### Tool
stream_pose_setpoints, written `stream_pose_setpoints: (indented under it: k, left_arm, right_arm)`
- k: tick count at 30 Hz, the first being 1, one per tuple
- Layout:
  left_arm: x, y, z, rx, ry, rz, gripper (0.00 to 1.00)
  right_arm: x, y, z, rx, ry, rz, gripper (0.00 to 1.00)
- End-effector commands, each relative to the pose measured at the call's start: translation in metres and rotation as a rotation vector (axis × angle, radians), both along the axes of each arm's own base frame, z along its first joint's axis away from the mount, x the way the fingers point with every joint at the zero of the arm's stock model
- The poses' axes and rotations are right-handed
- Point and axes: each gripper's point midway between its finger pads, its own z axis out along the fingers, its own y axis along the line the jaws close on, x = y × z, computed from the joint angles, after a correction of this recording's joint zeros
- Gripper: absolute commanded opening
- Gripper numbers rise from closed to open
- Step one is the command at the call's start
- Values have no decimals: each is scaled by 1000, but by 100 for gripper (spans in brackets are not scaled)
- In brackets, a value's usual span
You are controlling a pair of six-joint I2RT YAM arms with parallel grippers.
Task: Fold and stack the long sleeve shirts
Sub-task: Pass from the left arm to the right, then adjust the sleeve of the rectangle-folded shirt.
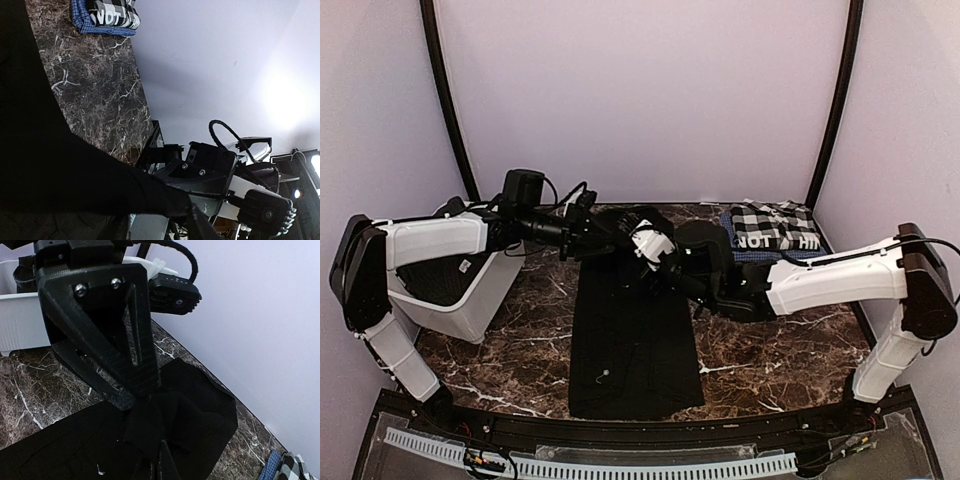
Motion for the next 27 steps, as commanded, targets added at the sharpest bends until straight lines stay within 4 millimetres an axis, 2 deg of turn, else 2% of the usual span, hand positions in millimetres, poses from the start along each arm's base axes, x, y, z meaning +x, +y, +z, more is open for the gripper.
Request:
stream_pose_setpoints:
  k: [1,4,7,10,16,19,20,21,22,25,26,27]
  left_arm:
    - [15,12,27,44,-137,67,42]
    - [27,25,29,97,-185,126,50]
    - [47,39,22,180,-222,208,51]
    - [58,44,1,254,-223,231,51]
    - [79,42,-35,322,-205,246,48]
    - [91,40,-53,349,-196,252,48]
    - [95,38,-54,351,-202,256,48]
    - [99,37,-63,360,-188,252,48]
    - [102,34,-61,353,-195,250,48]
    - [111,29,-75,359,-182,245,47]
    - [114,27,-73,353,-188,243,48]
    - [117,26,-80,360,-175,241,48]
  right_arm:
    - [-4,-35,35,79,37,-94,0]
    - [-13,-63,32,80,92,-143,0]
    - [-20,-88,13,46,157,-197,0]
    - [-22,-114,0,32,233,-293,0]
    - [-13,-160,-8,29,368,-460,0]
    - [-10,-183,-24,-28,453,-540,0]
    - [-10,-188,-31,-46,497,-546,0]
    - [-10,-191,-37,-56,533,-557,0]
    - [-11,-194,-43,-69,569,-566,0]
    - [-21,-193,-66,-118,681,-559,0]
    - [-23,-196,-73,-134,707,-578,0]
    - [-26,-201,-79,-145,730,-603,0]
